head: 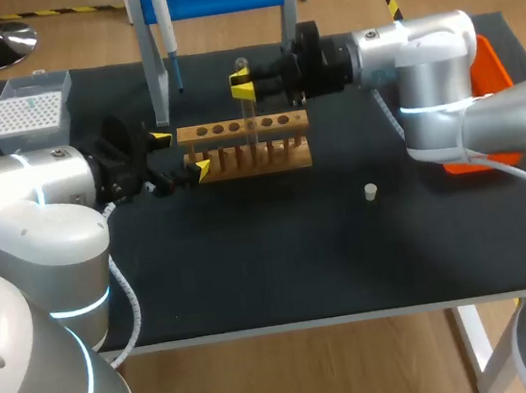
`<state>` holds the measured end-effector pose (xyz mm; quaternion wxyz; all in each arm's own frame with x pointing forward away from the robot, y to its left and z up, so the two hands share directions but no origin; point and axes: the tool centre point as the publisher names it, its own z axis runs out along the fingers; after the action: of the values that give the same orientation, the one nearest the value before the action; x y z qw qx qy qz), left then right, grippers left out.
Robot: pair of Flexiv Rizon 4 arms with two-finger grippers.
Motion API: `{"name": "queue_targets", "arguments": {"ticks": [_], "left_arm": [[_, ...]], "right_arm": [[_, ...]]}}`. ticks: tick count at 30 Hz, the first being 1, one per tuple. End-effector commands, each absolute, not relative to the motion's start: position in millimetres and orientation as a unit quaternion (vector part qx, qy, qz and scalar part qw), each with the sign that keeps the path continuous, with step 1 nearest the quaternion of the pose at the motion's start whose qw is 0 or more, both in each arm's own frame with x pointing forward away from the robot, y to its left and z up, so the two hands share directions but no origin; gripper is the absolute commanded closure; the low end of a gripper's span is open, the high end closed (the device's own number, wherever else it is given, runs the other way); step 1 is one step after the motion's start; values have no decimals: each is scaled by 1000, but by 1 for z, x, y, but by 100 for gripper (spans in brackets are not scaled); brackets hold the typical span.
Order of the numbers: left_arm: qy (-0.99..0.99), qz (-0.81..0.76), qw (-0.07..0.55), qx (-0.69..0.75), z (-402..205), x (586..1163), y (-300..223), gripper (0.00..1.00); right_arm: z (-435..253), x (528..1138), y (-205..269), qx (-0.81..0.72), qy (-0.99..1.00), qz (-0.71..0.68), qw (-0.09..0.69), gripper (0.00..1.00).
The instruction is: Invert the test tube, pick up the pipette, mount the tip to pipette, aspirate from beaker and dispense into the tube, eject the tip, return the pipette, and cap with the stopper.
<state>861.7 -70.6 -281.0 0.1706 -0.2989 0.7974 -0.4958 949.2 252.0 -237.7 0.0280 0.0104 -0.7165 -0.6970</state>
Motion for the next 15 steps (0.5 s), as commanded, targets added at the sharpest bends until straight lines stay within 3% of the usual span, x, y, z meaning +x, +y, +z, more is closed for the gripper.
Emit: {"name": "queue_targets", "arguments": {"ticks": [1, 15], "left_arm": [[798, -494, 169, -299, -280, 862, -71, 0], [798, -494, 169, -299, -280, 862, -71, 0]], "right_arm": [[-231, 946, 251, 9, -719, -695, 25, 100], [-202, 940, 242, 6, -718, -696, 15, 100]]}}
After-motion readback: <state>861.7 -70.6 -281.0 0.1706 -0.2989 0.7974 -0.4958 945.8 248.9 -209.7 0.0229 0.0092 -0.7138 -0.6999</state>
